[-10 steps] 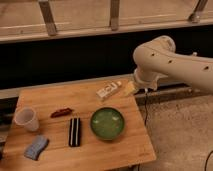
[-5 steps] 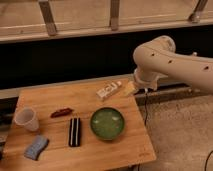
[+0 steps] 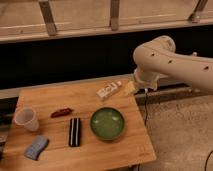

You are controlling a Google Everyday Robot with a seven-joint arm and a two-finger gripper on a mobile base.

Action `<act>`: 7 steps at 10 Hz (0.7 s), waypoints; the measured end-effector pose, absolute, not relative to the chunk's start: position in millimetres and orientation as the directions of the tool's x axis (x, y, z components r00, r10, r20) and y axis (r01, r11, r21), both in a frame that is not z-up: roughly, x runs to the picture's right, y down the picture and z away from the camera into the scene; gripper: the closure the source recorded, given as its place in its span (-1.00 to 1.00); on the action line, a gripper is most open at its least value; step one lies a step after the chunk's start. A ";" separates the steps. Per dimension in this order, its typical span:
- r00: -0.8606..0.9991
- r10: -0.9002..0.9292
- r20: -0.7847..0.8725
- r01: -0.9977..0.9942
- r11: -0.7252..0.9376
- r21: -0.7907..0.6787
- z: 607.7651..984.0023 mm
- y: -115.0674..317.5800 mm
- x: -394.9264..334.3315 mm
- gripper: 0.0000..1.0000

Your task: Pick up the ceramic bowl

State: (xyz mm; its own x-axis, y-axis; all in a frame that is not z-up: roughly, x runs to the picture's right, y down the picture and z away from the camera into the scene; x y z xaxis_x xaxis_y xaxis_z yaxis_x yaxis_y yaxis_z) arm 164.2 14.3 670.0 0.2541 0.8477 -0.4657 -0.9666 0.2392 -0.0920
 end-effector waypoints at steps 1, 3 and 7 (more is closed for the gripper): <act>0.254 0.848 -0.466 -0.967 0.239 -0.092 670.0 14.3 164.2 -0.60; 0.259 0.847 -0.464 -0.965 0.245 -0.091 669.9 13.4 163.5 -0.60; 0.309 0.828 -0.468 -0.951 0.274 -0.144 690.6 29.0 122.6 -0.60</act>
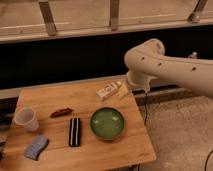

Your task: Pick up the ceramic bowl

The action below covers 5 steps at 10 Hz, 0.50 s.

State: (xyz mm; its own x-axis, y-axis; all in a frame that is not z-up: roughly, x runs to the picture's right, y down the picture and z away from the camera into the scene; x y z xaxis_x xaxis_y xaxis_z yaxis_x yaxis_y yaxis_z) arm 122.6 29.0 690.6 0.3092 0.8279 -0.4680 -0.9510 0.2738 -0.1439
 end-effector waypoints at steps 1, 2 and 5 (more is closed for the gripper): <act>0.306 0.822 -0.481 -0.952 0.257 -0.167 707.2 43.7 116.0 -0.60; 0.297 0.813 -0.500 -0.954 0.238 -0.181 723.6 62.1 113.5 -0.60; 0.298 0.802 -0.518 -0.954 0.229 -0.193 735.3 76.5 106.6 -0.60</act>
